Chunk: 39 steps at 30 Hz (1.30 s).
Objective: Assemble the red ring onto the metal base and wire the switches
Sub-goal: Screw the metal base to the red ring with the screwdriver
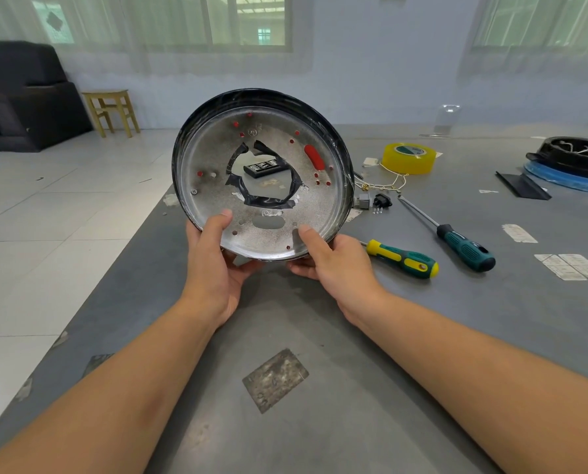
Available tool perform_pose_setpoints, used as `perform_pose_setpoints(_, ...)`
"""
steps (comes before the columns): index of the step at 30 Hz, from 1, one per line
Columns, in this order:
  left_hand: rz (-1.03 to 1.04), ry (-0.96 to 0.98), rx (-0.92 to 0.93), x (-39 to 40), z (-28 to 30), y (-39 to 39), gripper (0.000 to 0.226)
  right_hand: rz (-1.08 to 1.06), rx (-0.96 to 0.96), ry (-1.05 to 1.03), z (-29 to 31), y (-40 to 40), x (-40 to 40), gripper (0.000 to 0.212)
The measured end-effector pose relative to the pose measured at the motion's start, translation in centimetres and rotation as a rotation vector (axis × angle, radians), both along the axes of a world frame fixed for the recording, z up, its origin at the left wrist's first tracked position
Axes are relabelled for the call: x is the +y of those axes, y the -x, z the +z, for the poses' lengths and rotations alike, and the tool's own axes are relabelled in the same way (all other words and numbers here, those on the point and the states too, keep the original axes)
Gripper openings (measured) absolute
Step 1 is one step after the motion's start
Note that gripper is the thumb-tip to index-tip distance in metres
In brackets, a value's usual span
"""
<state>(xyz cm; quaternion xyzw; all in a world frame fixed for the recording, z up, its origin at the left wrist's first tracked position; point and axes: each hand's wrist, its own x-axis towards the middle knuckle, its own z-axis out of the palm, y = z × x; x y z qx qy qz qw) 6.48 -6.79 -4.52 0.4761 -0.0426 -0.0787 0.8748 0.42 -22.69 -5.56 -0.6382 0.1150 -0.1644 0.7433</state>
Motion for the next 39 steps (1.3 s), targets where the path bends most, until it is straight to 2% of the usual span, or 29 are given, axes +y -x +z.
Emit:
perform_pose_setpoints(22,0.001,-0.013,0.053,-0.26,0.62,0.89,0.079,-0.048,0.034,0.096,-0.17,-0.13,0.02,0.020)
perform_pose_setpoints(29,-0.020,-0.019,0.058,-0.32,0.73,1.03,0.083,-0.022,0.016,0.069,0.26,0.14,0.26,0.017)
perform_pose_setpoints(32,-0.033,-0.033,0.053,-0.31,0.72,1.01,0.070,-0.010,0.019,0.059,0.43,0.22,0.28,0.017)
perform_pose_setpoints(39,-0.028,-0.024,0.081,-0.34,0.50,0.89,0.058,-0.010,0.043,0.063,0.43,0.18,0.32,0.015)
